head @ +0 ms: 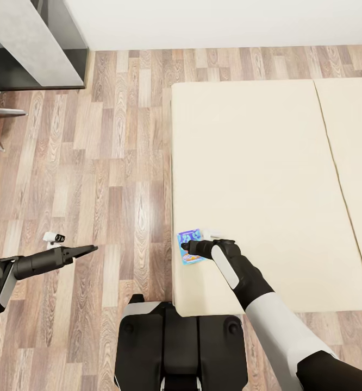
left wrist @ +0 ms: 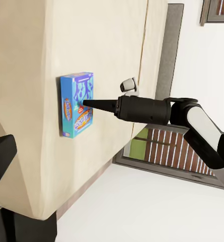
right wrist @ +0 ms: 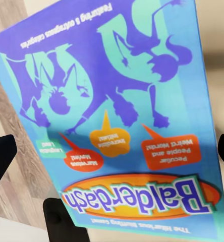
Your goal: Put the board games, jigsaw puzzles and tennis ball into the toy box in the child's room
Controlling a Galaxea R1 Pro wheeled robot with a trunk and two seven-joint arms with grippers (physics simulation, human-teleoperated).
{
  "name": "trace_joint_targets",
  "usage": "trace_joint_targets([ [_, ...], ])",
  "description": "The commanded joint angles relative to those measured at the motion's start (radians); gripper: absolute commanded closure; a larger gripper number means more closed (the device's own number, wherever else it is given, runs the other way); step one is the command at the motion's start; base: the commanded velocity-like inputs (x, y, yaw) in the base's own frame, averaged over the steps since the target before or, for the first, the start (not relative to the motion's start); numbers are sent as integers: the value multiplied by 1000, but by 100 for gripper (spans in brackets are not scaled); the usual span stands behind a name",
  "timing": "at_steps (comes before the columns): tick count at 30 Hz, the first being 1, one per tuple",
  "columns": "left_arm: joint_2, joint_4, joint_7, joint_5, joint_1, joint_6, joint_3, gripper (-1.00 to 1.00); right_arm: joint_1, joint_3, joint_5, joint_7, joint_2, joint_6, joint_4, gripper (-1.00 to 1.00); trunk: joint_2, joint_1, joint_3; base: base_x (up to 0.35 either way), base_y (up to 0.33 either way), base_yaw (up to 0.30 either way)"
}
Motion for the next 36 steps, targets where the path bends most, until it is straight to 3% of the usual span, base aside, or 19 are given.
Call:
trace_joint_targets([
  [1, 0, 0, -4, -1, 0, 11, 0, -100, 0, 2, -11, -10, 0, 3, -1, -100, -2, 1, -1, 0, 11, 0],
  [36, 0, -2, -4, 0, 0, 11, 0, -100, 0, 5, -11, -10, 4, 2, -1, -100, -2, 1, -1, 0, 28, 0],
])
